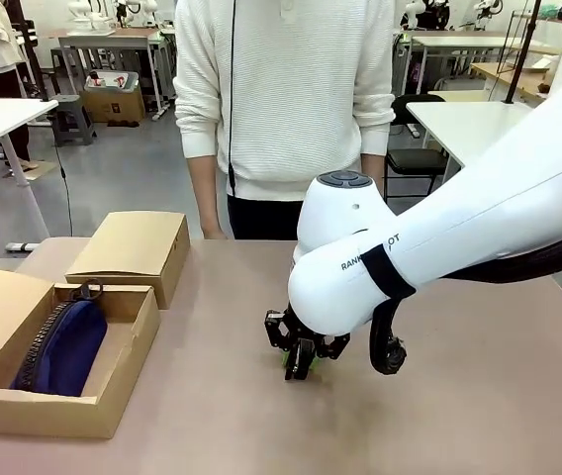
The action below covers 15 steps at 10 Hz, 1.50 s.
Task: Place items inside the box.
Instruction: Pick up a Pencil pouch or Stapler and place it inside the Mailer Box closest to the robot.
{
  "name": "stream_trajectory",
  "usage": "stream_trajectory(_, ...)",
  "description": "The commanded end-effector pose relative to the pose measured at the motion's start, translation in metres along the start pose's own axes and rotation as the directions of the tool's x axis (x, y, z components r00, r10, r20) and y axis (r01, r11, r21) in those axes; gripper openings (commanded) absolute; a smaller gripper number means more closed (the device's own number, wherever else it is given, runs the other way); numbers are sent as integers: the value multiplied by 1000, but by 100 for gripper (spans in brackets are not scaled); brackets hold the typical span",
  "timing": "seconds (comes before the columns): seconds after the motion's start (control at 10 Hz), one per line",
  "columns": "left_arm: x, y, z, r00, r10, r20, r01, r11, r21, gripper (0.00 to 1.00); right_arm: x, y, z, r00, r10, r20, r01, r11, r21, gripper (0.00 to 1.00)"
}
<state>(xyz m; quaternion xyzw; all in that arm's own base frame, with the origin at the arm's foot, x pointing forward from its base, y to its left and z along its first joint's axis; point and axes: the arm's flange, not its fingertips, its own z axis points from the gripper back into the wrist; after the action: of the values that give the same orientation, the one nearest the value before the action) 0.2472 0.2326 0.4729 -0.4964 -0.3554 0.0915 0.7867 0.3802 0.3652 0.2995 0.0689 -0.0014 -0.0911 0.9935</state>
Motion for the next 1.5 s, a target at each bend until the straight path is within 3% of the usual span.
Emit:
stream_trajectory(0.0,-1,0,-1,1000,-20,17,20,1000,-24,100,-4,-1,-10,999,-21,25,21,1000,8,0)
stream_trajectory(0.3,-1,0,-1,1000,-20,17,20,1000,-24,100,-6,-5,-4,999,-17,38,16,999,28,0)
stream_trajectory(0.4,-1,0,-1,1000,-20,17,20,1000,-24,100,-6,-8,16,998,24,53,-28,996,79,0)
stream_trajectory(0.6,-1,0,-1,1000,-20,17,20,1000,-24,100,-16,2,79,972,234,-5,-223,933,284,0)
stream_trajectory(0.8,-1,0,-1,1000,-20,17,20,1000,-24,100,-44,38,126,908,420,-16,-386,850,359,0)
stream_trajectory(0.9,-1,0,-1,1000,-20,17,20,1000,-24,100,-63,64,128,875,484,-24,-444,821,357,0)
stream_trajectory(1.0,-1,0,-1,1000,-20,17,20,1000,-24,100,-81,87,121,856,515,-51,-470,814,341,0)
stream_trajectory(1.1,-1,0,-1,1000,-20,17,20,1000,-24,100,-93,96,113,872,482,-80,-432,837,335,0)
stream_trajectory(1.2,-1,0,-1,1000,-20,17,20,1000,-24,100,-85,81,138,880,475,2,-445,823,354,0)
stream_trajectory(1.3,-1,0,-1,1000,-20,17,20,1000,-24,100,-85,81,138,880,475,2,-445,823,354,0)
stream_trajectory(1.4,-1,0,-1,1000,-20,17,20,1000,-24,100,-102,93,125,860,508,-47,-462,815,351,43)
